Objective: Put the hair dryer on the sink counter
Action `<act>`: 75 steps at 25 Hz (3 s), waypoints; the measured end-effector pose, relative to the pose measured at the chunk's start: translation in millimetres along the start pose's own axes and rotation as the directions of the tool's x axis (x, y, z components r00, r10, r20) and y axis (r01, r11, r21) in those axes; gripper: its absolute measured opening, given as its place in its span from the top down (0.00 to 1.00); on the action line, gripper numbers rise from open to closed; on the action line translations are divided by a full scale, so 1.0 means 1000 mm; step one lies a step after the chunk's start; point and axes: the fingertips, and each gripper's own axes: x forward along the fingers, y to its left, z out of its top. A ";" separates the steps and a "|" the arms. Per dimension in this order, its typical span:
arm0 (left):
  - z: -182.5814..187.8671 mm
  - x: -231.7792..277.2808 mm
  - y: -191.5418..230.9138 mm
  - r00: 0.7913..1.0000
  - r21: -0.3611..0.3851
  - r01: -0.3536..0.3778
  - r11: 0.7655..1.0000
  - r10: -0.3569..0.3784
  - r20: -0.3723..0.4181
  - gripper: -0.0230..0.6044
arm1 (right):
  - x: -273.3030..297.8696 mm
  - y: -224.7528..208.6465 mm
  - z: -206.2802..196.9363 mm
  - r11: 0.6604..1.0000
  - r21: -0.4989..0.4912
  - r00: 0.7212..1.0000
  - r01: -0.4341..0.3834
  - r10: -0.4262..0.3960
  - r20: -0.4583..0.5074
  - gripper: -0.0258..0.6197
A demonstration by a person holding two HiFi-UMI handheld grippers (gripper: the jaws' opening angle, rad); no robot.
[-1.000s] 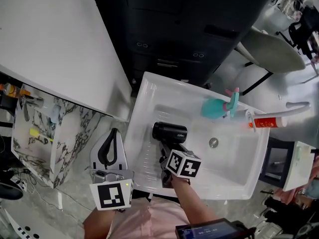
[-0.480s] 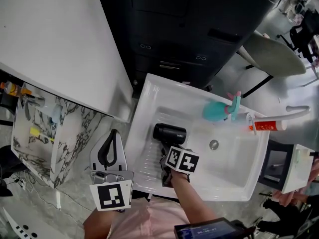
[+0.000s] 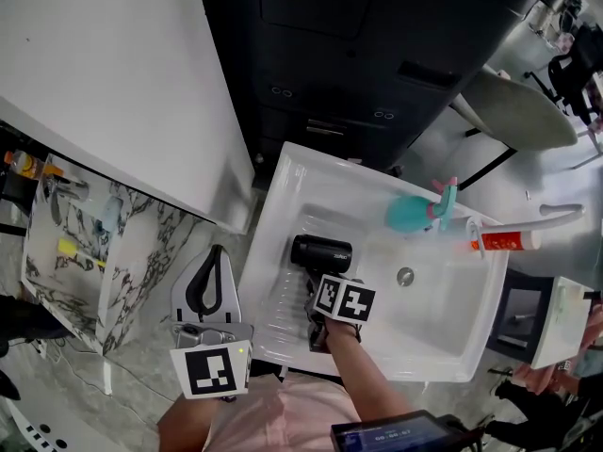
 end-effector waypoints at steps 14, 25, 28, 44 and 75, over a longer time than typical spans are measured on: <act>0.008 -0.010 0.009 1.000 -0.012 -0.011 1.000 0.011 0.015 0.95 | 0.001 0.019 0.000 0.995 -0.024 0.993 -0.098 0.096 -0.062 0.35; 0.012 -0.019 0.005 0.999 -0.014 0.008 1.000 -0.008 0.034 0.95 | -0.018 0.021 0.002 0.994 -0.050 0.995 -0.096 0.095 -0.035 0.39; 0.016 -0.025 0.000 0.999 -0.013 0.020 1.000 -0.020 0.049 0.95 | -0.030 0.024 0.002 0.993 -0.053 0.994 -0.105 0.105 -0.006 0.39; 0.095 -0.093 -0.025 0.958 0.035 0.113 0.993 -0.119 0.260 0.95 | -0.225 0.122 0.048 0.917 -0.393 0.775 -0.064 0.294 0.559 0.58; 0.167 -0.183 -0.031 0.866 0.097 0.185 0.978 -0.209 0.454 0.95 | -0.393 0.189 0.018 0.808 -0.534 0.378 0.249 0.427 0.822 0.96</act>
